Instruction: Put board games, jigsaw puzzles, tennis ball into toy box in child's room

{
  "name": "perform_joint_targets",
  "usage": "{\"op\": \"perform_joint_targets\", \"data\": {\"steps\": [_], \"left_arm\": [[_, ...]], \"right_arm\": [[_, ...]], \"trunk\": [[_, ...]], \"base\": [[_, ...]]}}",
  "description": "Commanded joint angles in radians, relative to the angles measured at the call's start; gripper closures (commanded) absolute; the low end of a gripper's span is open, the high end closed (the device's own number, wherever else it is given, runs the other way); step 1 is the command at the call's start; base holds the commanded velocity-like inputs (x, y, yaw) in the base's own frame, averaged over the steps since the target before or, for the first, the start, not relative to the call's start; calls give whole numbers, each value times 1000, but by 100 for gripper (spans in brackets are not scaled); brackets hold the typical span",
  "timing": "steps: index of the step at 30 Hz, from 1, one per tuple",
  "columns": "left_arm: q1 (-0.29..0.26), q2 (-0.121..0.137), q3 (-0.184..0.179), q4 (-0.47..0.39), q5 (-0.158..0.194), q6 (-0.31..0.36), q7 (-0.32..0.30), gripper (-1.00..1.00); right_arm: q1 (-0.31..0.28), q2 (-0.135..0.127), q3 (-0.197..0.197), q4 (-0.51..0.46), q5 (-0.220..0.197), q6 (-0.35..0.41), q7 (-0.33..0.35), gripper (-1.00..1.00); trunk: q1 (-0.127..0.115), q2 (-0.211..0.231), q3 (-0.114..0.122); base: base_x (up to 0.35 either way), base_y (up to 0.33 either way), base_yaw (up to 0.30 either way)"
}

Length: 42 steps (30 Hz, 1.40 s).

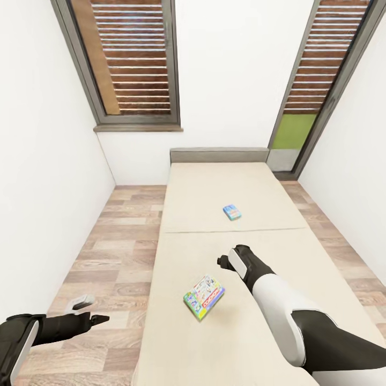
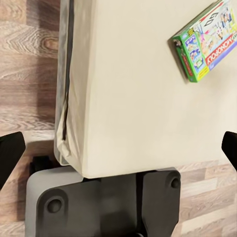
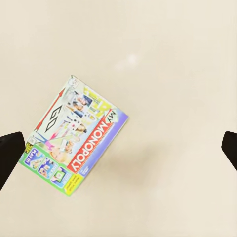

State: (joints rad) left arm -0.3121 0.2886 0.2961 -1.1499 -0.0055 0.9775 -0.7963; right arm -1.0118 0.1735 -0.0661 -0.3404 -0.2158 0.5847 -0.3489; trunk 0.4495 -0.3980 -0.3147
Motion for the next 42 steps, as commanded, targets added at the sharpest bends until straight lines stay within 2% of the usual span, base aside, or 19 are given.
{"op": "perform_joint_targets", "data": {"steps": [1, 42], "left_arm": [[-1, 0, 2, -1, -1, 7, -4, -100], [-1, 1, 2, -1, -1, 7, -6, -100]], "right_arm": [[-1, 1, -6, -2, -7, 2, -7, -100], [-1, 1, -5, -2, -6, -4, -3, -100]], "trunk": [[1, -2, -4], [1, -2, -71]], "base": [[0, 0, 0], [0, 0, 0]]}}
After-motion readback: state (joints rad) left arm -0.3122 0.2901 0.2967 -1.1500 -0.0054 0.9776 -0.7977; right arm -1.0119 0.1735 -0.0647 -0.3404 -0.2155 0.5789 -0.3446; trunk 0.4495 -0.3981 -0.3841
